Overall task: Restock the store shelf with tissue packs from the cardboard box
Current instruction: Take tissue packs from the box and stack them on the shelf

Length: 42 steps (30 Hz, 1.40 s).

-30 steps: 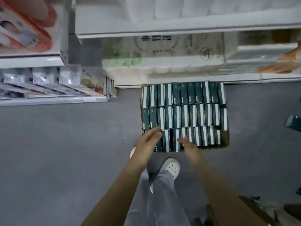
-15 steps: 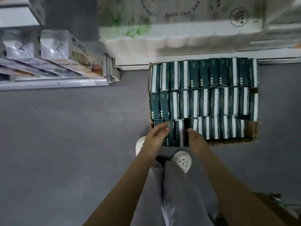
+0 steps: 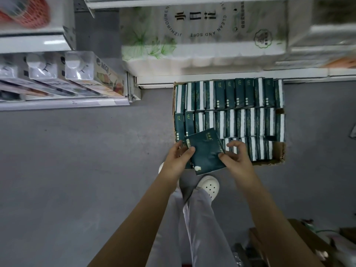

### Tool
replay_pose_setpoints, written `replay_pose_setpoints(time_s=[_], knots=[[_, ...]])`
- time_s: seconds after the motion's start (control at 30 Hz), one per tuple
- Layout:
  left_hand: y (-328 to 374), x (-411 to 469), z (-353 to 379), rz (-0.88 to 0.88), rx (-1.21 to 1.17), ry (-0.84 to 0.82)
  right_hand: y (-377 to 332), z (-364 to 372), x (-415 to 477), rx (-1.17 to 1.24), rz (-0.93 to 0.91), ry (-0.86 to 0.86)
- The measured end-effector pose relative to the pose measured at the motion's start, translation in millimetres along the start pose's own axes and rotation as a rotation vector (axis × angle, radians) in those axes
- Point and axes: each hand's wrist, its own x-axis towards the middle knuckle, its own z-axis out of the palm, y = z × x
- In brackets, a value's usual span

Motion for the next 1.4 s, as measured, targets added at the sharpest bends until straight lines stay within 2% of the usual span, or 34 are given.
replay_pose_setpoints(time_s=[0.1, 0.2, 0.27, 0.37, 0.53, 0.67, 0.83, 0.93, 1.1, 1.3, 1.4], knots=[[3, -2, -4, 0.011, -0.082, -0.012, -3, 8, 0, -0.059, 0.040, -0.102], [4, 5, -14, 0.019, -0.171, 0.051, 13, 8, 16, -0.110, 0.072, -0.043], [3, 13, -23, 0.020, -0.203, 0.098, 31, 8, 32, -0.272, 0.093, -0.036], [-3, 22, -38, 0.026, -0.220, 0.122, 66, 11, 58, -0.580, 0.179, -0.116], [-16, 35, -55, 0.028, -0.216, 0.114, 109, 17, 88, -0.754, 0.272, -0.163], [-22, 43, -62, 0.002, -0.202, 0.140, 112, 21, 92, -0.825, 0.244, -0.131], [-18, 34, -56, 0.012, -0.243, 0.164, 91, 15, 75, -0.868, 0.113, -0.032], [-6, 17, -46, 0.031, -0.275, 0.176, 69, 10, 54, -0.829, 0.014, 0.033], [33, -38, -24, 0.097, -0.338, 0.150, 3, 2, -5, -0.585, -0.120, 0.149], [107, -153, -2, 0.200, -0.448, 0.115, -107, -6, -103, -0.226, -0.213, 0.220], [147, -211, 3, 0.298, -0.467, 0.077, -163, -7, -156, -0.040, -0.321, 0.222]])
